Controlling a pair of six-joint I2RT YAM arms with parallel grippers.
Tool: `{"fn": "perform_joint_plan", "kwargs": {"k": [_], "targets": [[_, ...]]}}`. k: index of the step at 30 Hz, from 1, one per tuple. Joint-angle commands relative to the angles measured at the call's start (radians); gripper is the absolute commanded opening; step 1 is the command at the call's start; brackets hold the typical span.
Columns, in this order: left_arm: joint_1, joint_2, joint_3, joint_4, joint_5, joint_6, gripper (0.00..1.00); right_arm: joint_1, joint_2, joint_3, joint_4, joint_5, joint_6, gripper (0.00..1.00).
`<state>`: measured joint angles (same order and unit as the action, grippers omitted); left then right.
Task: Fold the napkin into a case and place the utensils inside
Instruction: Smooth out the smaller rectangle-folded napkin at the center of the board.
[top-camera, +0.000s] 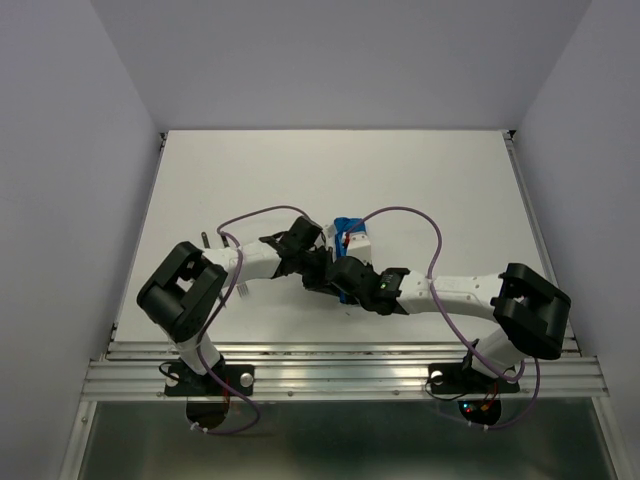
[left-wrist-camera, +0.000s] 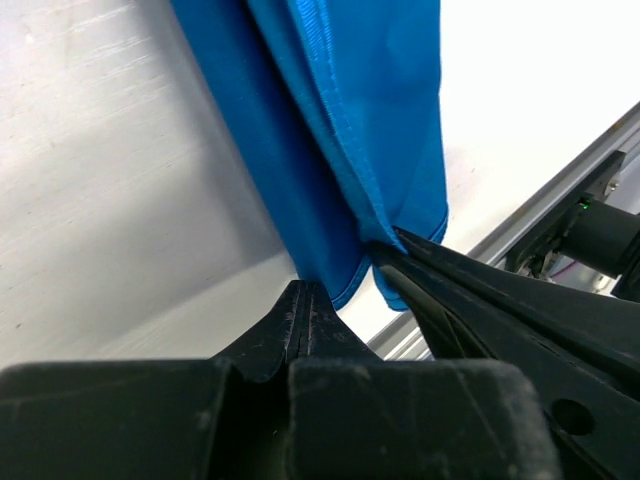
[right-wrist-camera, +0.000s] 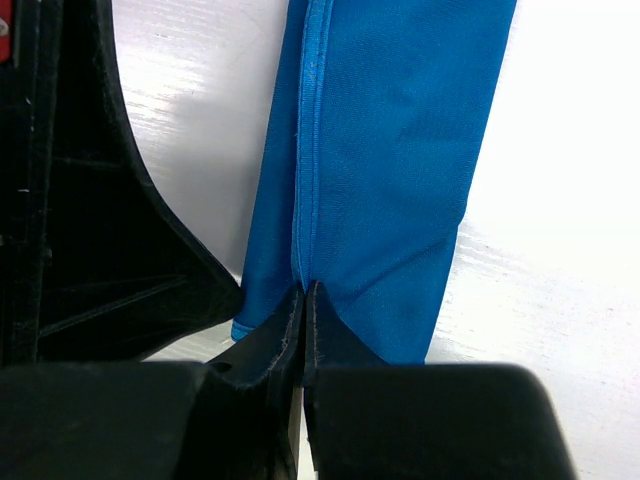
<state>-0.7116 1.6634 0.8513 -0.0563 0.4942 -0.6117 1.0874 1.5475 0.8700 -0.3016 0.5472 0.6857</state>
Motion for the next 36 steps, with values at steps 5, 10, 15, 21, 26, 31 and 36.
{"fn": "perform_joint_plan", "kwargs": {"k": [5,10,15,21,26,31,36], "targets": [[-0.005,0.007,0.015,0.044,0.043,-0.011,0.0,0.008,-0.017,0.018,0.044,0.04,0.006,0.02],[-0.008,0.039,0.011,0.049,0.04,-0.01,0.0,0.008,-0.01,0.029,0.052,0.036,0.003,0.02],[-0.014,0.061,0.009,0.073,0.04,-0.011,0.0,0.008,-0.009,0.029,0.053,0.034,0.002,0.02],[-0.017,0.065,0.006,0.088,0.047,-0.017,0.0,0.008,-0.003,0.034,0.062,0.023,0.005,0.02],[-0.017,0.07,0.0,0.095,0.053,-0.019,0.0,0.008,0.014,0.043,0.084,-0.003,0.008,0.02],[-0.017,0.067,-0.003,0.102,0.056,-0.02,0.0,0.008,0.042,0.055,0.094,-0.018,0.011,0.02],[-0.017,0.064,-0.009,0.108,0.06,-0.022,0.0,0.008,0.059,0.06,0.111,-0.023,0.014,0.02]]}}
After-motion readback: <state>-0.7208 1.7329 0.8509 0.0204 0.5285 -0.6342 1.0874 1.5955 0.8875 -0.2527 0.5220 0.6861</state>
